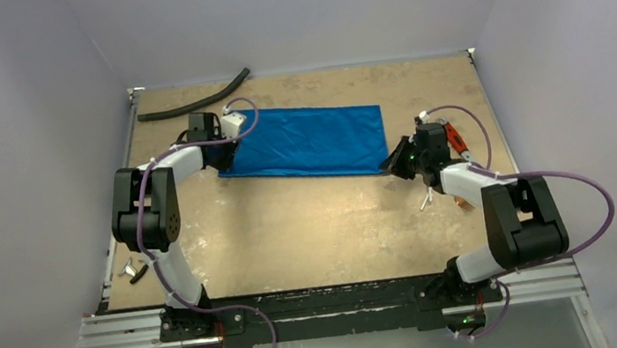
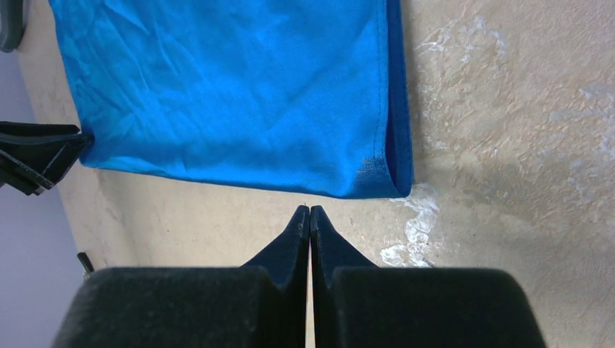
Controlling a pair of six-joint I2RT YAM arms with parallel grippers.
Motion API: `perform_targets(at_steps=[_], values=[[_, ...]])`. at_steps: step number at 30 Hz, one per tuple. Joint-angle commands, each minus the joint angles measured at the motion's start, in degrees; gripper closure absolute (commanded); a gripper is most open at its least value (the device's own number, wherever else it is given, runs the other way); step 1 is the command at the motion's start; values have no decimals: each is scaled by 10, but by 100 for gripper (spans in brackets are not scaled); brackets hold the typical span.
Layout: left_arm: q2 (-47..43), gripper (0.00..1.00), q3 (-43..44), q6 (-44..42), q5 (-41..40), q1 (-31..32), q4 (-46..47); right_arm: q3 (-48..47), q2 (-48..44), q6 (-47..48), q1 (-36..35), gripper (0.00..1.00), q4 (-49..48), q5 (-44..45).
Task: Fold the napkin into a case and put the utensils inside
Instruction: Pick up the rectangle-folded napkin at the center of the board.
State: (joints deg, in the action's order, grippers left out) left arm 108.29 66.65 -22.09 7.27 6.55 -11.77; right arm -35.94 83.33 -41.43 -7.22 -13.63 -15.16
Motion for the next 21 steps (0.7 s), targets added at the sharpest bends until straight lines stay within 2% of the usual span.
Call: perform_targets(at_steps=[1,9,17,21], values=[[-2,65,-14,-5,7,2,9,-24,14,-4,1,100,-18,-6],[-6,65,-20,-5,6,2,8,-27,73,7,13,100,-26,41],[-4,65,-32,-12,0,2,15,-11,83,19,30,100,-41,21],[-1,65,-33,-12,1,2,15,-27,81,35,33,87,-28,-38]])
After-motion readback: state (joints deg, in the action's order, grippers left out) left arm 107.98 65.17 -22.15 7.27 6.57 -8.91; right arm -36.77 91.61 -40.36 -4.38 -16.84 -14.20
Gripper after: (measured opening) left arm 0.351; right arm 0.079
